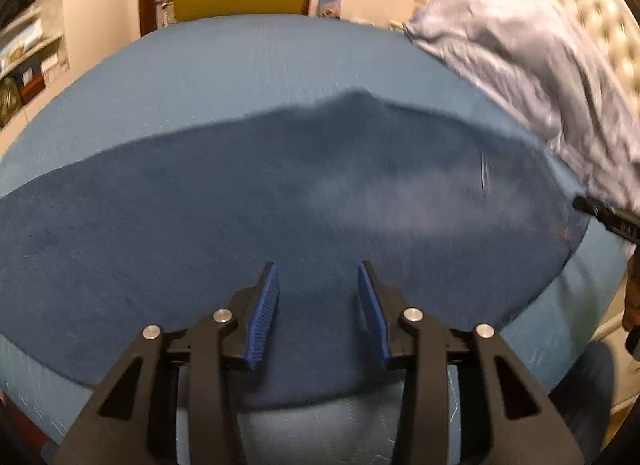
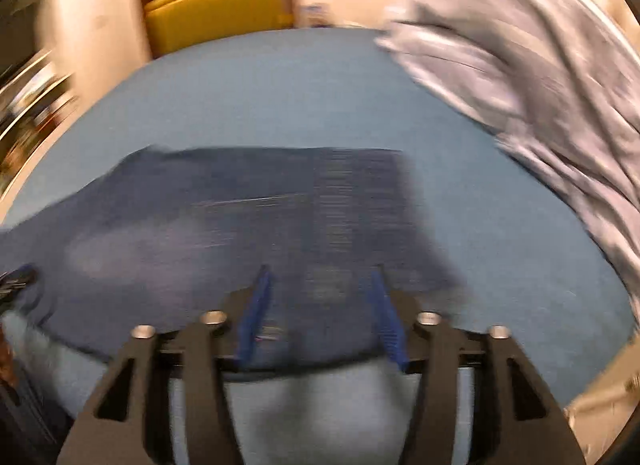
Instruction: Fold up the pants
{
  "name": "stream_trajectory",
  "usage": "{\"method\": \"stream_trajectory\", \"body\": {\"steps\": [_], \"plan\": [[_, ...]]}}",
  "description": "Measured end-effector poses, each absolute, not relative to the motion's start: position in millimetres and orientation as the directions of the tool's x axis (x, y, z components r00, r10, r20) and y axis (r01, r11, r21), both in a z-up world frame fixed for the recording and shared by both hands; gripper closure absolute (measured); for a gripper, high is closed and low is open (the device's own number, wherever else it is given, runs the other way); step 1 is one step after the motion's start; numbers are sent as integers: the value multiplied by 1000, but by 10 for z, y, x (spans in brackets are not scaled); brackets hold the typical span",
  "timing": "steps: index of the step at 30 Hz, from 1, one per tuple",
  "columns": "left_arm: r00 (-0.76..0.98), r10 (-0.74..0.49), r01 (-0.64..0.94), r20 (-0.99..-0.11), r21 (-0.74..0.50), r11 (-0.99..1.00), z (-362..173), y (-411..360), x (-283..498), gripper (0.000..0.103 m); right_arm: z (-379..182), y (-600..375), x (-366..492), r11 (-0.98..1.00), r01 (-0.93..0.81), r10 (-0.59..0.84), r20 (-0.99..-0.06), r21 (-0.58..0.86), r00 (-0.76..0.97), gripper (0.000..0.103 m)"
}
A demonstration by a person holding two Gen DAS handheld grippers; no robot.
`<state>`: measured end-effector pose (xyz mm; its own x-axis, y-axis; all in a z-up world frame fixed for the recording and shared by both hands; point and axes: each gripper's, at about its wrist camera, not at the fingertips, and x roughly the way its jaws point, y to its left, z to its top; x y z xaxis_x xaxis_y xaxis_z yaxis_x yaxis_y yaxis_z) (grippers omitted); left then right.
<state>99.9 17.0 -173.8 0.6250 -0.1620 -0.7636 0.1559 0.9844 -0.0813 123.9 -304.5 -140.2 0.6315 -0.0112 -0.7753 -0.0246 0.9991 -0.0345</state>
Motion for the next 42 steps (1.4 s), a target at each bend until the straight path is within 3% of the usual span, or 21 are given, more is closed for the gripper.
{"method": "stream_trajectory", "body": {"steps": [3, 7, 9, 12, 17, 20, 24, 27, 29, 31, 33, 35, 39, 42], "plan": [[619, -123, 174, -776, -17, 985, -1918, 41, 850, 61, -1758, -2683, 1177, 992, -83, -31, -832, -91, 553, 44], [625, -161, 158, -763, -79, 984, -1867, 337, 815, 53, -1861, -2695, 1026, 995, -49, -41, -818, -84, 574, 42], [659, -120, 107, -743, -66, 992, -1844, 837, 785, 50, -1858, -2657, 1032, 993, -49, -59, -819, -106, 570, 41], [657, -76, 35, -750, -70, 997, -1864, 1473, 980, 50, -1858, -2628, 1056, 991, -34, -91, -825, -132, 558, 32], [654, 88, -175, -752, -37, 984, -1866, 3059, 1072, 50, -1904, -2769, 1142, 996, 12, -80, -846, -86, 528, 22], [615, 261, -370, -744, 21, 929, -1811, 4080, 998, 50, -1922, -2736, 1176, 991, 27, -125, -845, -130, 521, 17], [637, 353, -559, -685, -95, 824, -1535, 5050, 592, 55, -1929, -2715, 1208, 987, 39, -156, -849, -158, 504, 15], [706, 255, -470, -661, -167, 867, -1499, 5147, 394, 55, -1929, -2699, 1201, 985, 48, -169, -850, -168, 499, 14], [692, 206, -376, -692, -101, 921, -1634, 5012, 455, 56, -1930, -2696, 1204, 984, 51, -174, -850, -172, 497, 13], [625, 259, -387, -737, -4, 922, -1805, 4969, 562, 54, -1925, -2700, 1219, 983, 53, -180, -852, -177, 492, 11], [650, 221, -425, -727, -106, 899, -1801, 5113, 500, 52, -1900, -2692, 1235, 981, 48, -185, -853, -186, 487, 11], [677, 286, -446, -678, -68, 893, -1596, 5085, 447, 54, -1881, -2688, 1235, 981, 48, -188, -852, -189, 488, 11], [746, 190, -294, -638, -60, 954, -1269, 4796, 884, 53, -1899, -2708, 1243, 984, 51, -176, -859, -174, 481, 11], [707, 125, -174, -696, 1, 985, -1352, 4622, 1439, 53, -1902, -2739, 1238, 986, 55, -165, -862, -158, 480, 11]]}}
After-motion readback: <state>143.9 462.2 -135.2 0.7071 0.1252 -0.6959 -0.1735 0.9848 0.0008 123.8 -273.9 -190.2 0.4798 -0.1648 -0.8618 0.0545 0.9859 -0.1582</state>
